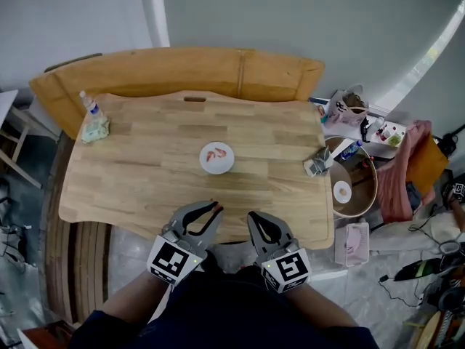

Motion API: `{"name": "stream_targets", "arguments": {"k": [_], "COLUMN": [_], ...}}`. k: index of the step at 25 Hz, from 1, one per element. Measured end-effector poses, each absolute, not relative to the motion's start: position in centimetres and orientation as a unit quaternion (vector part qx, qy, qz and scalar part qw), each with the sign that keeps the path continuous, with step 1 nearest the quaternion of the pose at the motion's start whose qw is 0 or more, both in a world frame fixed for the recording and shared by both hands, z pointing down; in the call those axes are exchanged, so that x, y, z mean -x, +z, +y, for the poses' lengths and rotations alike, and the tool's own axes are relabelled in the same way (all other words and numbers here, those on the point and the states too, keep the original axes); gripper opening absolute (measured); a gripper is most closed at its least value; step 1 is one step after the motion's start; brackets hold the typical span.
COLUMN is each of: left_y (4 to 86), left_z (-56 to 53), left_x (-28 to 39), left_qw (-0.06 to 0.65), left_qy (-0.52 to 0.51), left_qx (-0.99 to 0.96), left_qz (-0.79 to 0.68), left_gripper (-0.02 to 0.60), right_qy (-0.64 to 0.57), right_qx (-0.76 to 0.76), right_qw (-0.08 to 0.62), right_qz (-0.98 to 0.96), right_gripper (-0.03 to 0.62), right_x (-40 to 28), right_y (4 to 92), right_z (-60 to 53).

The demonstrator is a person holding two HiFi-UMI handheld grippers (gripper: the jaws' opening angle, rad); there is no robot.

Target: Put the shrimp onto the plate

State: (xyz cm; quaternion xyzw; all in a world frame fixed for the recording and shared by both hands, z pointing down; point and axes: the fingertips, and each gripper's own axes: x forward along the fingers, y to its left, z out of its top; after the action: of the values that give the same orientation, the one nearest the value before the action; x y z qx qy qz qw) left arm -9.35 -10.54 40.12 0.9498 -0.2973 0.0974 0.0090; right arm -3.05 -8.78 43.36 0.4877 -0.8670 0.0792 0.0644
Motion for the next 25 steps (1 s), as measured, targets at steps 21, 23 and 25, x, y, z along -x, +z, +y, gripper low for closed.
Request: {"name": "stream_targets", "arguments": {"k": [21, 23, 25], "left_y": [45.5, 46.8, 48.3], "left_z": [-18.9, -19.8, -20.7], "left_x": [5.0, 5.0, 5.0], "left_qw": [0.036, 0.037, 0.039], "left_qy": [0.156, 0.169, 0.182], "left_qx": [-0.921, -0.918, -0.915], "left_qz": [-0.356, -0.358, -0.358], "left_gripper": [0.058, 0.058, 0.058], "right_qy": [0.076, 0.075, 0.077], "right_qx": [-0.422, -0.420, -0.422], "right_qw": [0.073, 0.074, 0.075], "right_qz": [-0.900, -0.901, -0.900], "right_gripper": [0.009, 0.009, 0.009], "right_x": [-1.2, -1.6, -2.0], "right_y": [43.2, 43.5, 43.7], "right_z": [-15.9, -16.2, -16.5]}}
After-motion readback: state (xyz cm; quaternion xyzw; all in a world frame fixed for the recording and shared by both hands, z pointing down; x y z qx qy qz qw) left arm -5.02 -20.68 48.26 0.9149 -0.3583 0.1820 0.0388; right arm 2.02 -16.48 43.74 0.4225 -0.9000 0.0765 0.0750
